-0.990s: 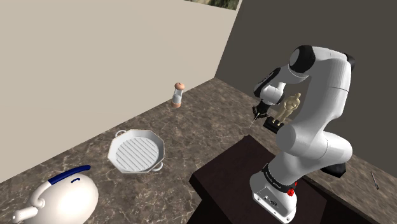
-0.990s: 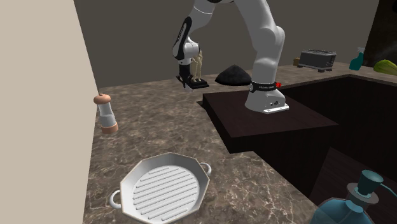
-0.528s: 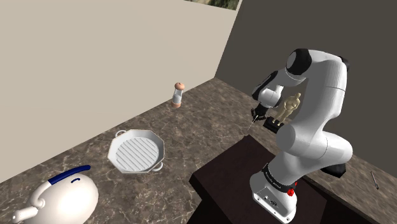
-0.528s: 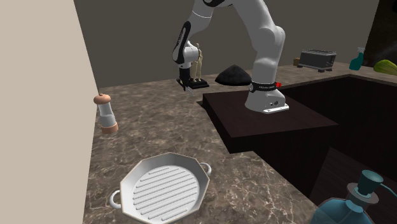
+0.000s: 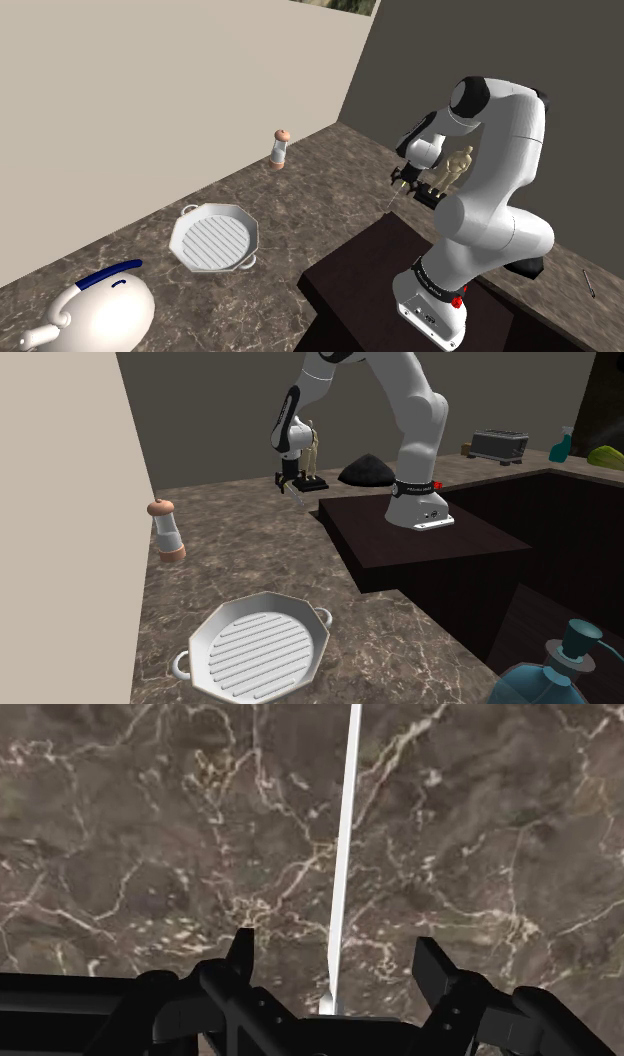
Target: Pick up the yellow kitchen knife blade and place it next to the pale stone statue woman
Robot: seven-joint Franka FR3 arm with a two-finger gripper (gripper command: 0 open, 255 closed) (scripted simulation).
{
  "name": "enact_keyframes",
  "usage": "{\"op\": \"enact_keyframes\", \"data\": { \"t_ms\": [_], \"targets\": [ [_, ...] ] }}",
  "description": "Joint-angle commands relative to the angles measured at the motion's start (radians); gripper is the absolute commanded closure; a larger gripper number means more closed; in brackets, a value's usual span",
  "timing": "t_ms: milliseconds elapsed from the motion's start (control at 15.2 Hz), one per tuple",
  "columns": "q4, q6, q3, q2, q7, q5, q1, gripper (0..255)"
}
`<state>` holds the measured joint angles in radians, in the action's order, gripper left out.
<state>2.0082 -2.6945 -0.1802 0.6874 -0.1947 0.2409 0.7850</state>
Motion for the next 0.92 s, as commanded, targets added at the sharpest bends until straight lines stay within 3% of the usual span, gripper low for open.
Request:
{"op": "enact_keyframes", "data": {
  "t_ms": [0,330,858],
  "targets": [
    [0.0,0.0,0.0,0.0,0.0,0.0,0.0,0],
    [0.04,0.078,-0.035,-0.117,-0.021,-0.03,-0.028,0],
    [0.04,0.078,-0.035,-0.117,-0.021,-0.03,-0.028,0]
  ]
}}
